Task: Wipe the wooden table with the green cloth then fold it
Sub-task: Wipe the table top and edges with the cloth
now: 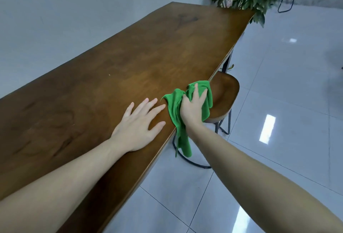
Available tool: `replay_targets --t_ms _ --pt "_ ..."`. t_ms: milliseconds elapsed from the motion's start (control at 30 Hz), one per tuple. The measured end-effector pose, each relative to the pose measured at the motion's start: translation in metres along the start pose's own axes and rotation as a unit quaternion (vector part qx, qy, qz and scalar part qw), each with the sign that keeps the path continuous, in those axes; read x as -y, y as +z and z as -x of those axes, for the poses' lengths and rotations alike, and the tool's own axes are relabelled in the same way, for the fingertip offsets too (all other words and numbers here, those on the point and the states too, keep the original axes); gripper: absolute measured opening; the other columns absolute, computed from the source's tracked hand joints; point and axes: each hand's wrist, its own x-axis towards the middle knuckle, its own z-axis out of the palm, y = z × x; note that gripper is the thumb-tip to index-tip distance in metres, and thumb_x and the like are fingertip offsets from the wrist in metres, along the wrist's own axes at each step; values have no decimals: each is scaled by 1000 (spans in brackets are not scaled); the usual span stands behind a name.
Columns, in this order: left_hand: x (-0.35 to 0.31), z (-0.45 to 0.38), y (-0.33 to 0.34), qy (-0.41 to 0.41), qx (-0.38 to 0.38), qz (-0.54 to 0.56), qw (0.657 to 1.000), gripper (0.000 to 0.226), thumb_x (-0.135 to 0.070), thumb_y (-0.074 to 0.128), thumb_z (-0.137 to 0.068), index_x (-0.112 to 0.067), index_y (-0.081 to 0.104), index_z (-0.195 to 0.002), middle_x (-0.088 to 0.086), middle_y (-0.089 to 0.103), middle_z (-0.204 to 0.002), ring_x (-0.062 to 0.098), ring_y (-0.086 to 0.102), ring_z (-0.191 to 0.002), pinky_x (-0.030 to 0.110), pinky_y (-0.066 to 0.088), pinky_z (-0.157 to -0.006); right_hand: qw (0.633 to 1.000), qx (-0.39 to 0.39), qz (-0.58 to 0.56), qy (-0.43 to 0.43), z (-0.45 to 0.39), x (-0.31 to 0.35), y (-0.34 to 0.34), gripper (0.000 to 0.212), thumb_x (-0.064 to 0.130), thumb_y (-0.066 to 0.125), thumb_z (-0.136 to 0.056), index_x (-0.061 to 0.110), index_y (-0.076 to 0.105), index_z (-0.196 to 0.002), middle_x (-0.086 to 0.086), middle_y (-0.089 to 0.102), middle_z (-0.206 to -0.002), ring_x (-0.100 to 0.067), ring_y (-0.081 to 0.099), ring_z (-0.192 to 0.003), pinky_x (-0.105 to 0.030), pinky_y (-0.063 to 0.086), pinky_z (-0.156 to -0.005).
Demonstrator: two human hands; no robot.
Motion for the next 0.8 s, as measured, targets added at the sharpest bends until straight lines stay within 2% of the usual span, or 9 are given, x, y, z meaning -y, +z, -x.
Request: replay_targets --t_ms 167,267,400,500,633,800 --pt "1 -2 1 -7 -8 43 999 53 -53 29 -101 -37 31 -151 -13 18 -164 10 7 -152 50 5 -123 1000 -1 -6 -1 57 -12 20 62 20 44 -104 40 19 -157 8 -14 -167 -14 10 -153 -32 14 -120" --pt "2 0 0 3 -21 72 997 51 -49 34 -100 -37 38 -149 -12 25 -162 10 13 -151 49 7 -123 1000 -4 -13 -4 78 -16 25 62 20 45 -104 40 19 -157 10 -15 -167 -14 10 -153 -29 15 -117" --pt "2 7 0 8 -38 80 996 49 -44 35 -100 -34 43 -148 -13 29 -161 9 18 -150 44 11 -123 1000 -9 -16 12 73 -9 24 62 19 45 -103 38 22 -158 8 -15 -167 -18 19 -151 -28 24 -112" --pt "7 16 -4 19 -7 64 998 52 -49 31 -102 -37 32 -152 -12 21 -164 10 12 -151 42 8 -124 1000 -15 9 8 50 -2 17 62 23 48 -103 36 23 -158 8 -14 -167 -18 22 -150 -26 25 -106" --pt "25 50 -12 35 56 30 997 59 -59 24 -100 -42 13 -156 -12 5 -166 10 0 -152 41 2 -124 999 -9 48 22 3 13 -1 68 30 57 -99 34 24 -158 7 -13 -168 -22 19 -152 -38 25 -119" --pt "48 99 -16 31 77 16 996 69 -73 8 -91 -47 5 -154 -18 -5 -164 4 -9 -151 43 2 -124 997 -24 59 34 -40 23 -10 77 36 68 -92 31 28 -157 4 -8 -168 -24 19 -152 -41 26 -120"
